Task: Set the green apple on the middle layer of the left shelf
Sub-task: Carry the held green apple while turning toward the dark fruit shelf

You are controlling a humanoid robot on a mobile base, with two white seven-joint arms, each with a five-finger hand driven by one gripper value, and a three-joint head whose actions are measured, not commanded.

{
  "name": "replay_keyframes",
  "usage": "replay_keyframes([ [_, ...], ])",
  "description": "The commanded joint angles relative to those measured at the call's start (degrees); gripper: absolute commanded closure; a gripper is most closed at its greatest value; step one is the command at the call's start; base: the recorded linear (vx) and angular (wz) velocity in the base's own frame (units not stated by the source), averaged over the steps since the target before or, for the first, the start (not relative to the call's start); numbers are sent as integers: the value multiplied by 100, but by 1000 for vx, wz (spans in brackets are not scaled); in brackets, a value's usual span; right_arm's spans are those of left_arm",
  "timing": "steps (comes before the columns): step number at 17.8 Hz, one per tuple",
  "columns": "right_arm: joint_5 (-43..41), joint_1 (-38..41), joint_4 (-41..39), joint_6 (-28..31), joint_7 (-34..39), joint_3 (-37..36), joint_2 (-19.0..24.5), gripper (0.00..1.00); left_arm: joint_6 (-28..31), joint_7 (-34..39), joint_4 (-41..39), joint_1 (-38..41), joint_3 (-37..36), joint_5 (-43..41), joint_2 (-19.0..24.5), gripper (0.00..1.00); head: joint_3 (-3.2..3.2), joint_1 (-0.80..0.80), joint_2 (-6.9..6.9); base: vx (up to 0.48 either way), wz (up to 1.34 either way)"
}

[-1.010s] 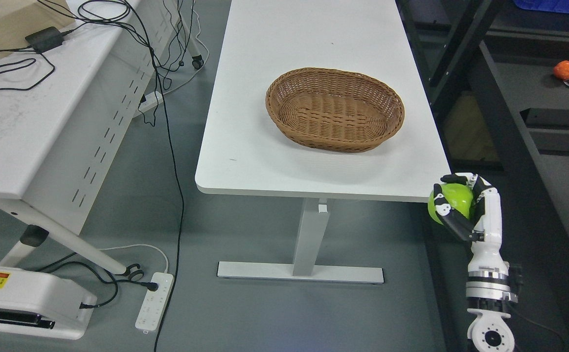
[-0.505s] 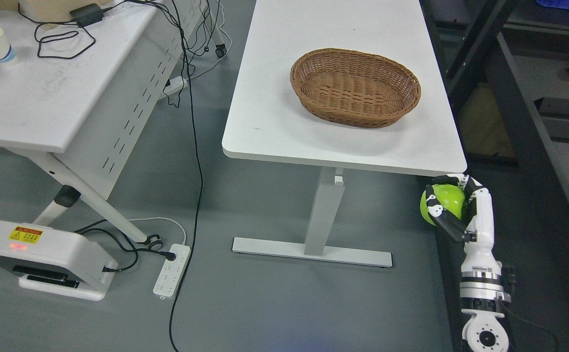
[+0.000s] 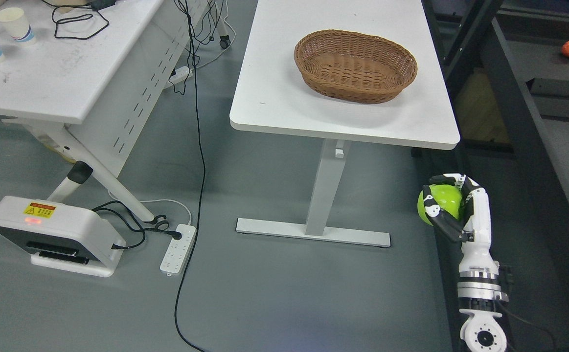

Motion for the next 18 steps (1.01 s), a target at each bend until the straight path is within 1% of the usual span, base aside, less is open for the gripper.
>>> replay_keyframes([
  [1, -1, 10, 8, -14, -18, 31, -99, 100, 0, 1, 0, 2, 0, 0, 100, 0, 0, 0, 0, -150, -71],
  [8, 8, 10, 8, -14, -18, 31, -99, 100, 9, 1, 0, 2, 0, 0, 100, 0, 0, 0, 0, -155, -243],
  [18, 8, -8, 8, 3, -18, 40, -99, 100, 9, 1, 0, 2, 0, 0, 100, 0, 0, 0, 0, -133, -574],
])
